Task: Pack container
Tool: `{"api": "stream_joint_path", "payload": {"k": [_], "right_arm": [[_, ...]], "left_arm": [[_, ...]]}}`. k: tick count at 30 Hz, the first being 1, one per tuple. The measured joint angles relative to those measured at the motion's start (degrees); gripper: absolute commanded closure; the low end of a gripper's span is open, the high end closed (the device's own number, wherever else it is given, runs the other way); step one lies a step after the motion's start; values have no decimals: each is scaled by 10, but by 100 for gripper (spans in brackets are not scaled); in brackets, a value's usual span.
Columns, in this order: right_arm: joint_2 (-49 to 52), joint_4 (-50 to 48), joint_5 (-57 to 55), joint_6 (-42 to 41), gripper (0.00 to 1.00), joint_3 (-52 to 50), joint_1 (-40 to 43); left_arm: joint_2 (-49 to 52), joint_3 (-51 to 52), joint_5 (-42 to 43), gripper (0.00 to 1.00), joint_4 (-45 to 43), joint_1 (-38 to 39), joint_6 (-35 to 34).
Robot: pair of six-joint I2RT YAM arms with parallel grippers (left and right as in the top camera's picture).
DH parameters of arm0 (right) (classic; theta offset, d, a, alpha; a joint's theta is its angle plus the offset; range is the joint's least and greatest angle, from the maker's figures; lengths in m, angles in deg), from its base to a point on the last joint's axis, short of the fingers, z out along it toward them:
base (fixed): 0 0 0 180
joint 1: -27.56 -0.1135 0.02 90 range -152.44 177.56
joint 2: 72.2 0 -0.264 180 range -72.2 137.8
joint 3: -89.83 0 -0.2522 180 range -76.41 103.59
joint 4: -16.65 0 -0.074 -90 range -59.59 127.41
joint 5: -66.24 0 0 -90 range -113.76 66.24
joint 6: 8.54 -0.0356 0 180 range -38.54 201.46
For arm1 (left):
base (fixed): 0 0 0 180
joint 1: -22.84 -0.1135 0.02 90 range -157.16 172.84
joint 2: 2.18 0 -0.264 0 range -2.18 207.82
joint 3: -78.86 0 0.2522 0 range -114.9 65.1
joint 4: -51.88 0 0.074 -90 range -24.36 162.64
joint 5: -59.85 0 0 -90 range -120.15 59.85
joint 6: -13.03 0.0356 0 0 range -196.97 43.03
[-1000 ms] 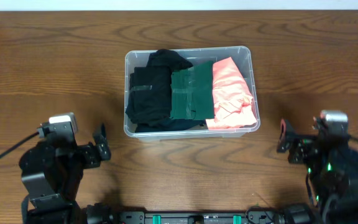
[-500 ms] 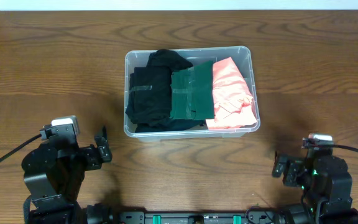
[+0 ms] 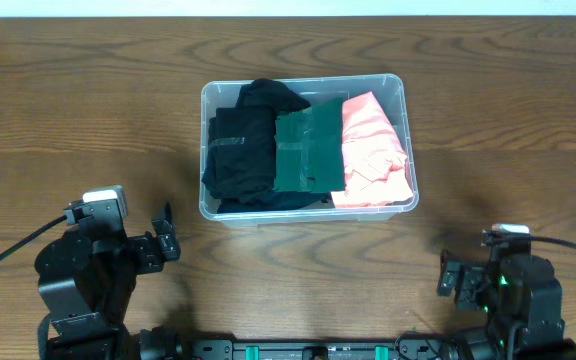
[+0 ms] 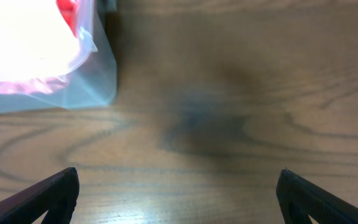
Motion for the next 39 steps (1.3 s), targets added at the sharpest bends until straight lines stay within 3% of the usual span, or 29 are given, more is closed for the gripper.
{"api": "stream_joint_path", "payload": {"k": [11,16,22,29,34,39], "right_arm": [[-181,-1,0,0,1,-1,9],[-192,-33,0,0,1,-21,12],[-193,-171,0,0,1,-122,12],[-192,-396,0,14,1,-262,12],[-192,-529,15,88,1,-339,12],[-192,-558,38,193,1,-351,12]], "left_arm": [[0,0,0,2,0,0,0],[0,0,0,2,0,0,0],[0,0,0,2,0,0,0],[0,0,0,2,0,0,0],[0,0,0,2,0,0,0],[0,0,0,2,0,0,0]]}}
